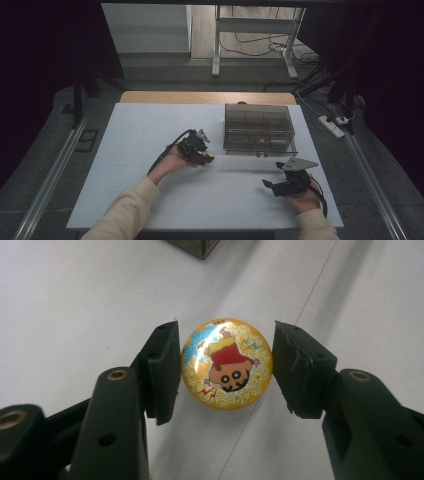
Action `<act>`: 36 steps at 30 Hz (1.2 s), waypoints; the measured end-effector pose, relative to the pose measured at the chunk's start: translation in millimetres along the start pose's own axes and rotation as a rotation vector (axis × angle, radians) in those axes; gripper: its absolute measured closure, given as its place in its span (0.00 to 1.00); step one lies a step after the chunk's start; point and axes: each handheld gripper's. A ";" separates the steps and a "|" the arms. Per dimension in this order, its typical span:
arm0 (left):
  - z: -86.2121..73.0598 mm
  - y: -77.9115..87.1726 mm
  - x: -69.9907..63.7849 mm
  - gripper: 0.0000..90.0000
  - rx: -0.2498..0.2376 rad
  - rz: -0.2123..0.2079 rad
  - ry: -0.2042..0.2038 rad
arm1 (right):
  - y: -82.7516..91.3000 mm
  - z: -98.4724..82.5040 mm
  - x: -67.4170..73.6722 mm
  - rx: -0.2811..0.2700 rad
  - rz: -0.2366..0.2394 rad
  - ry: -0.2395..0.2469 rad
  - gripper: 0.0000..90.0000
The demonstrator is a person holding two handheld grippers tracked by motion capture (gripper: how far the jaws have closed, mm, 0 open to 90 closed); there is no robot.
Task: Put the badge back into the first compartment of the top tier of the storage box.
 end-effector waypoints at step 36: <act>1.1 33.0 3.8 0.51 -0.125 0.011 0.033 | 0.3 0.1 0.0 -0.002 0.000 0.000 0.16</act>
Point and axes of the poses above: each handheld gripper's, and its own axes: y roughly backward along the jaws, z roughly out of its top, x roughly to its left, and after that the axes turned 4 degrees about -y, right-handed
